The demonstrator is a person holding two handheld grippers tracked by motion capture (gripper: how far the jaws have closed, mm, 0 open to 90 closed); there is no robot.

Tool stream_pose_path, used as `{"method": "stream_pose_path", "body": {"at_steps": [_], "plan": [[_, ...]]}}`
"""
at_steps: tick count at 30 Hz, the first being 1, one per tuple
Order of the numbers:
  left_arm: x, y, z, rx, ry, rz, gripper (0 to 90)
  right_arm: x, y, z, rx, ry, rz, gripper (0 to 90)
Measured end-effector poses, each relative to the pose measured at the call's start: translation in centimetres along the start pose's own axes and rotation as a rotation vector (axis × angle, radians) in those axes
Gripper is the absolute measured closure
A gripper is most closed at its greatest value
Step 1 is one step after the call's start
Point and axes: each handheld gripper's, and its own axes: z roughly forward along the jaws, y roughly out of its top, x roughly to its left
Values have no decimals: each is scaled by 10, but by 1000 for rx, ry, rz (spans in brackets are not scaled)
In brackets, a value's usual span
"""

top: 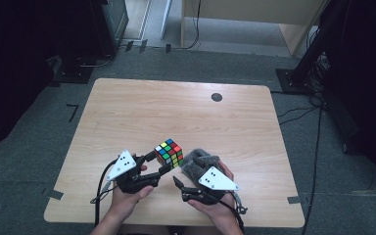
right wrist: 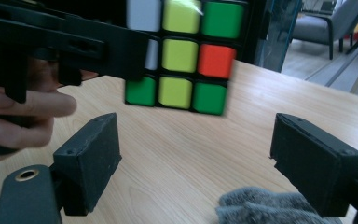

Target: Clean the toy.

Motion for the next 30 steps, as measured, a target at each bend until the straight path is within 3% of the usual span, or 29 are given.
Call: {"method": "stream_pose_path", "body": {"at_steps": [6,9,13,15,19,23,27,30], "plan": [[-20,-3,8,28,-27,6,349,10,0,3,-19,-33,-27,176],[-28,-3,10,22,-38,24,348,11,0,1,-45,-73,-23,241],[-25,-3,10,18,-65,-28,346,15,1,-5,-83,-104,-71,319],[-22,-2,11,24,-77,-48,343,13,0,-5,-88,-108,-73,346],[-18,-3,11,33,-99,-51,329,11,0,-5,-72,-98,-76,348],[-12,1,7,12,-96,-55,252,6,-1,-6,-50,-105,-72,349],[-3,3,2,2,-70,-31,147,-7,-3,-9,-23,-106,-34,349],[4,-1,3,39,-44,47,126,-24,-1,-13,2,-59,37,349]]}}
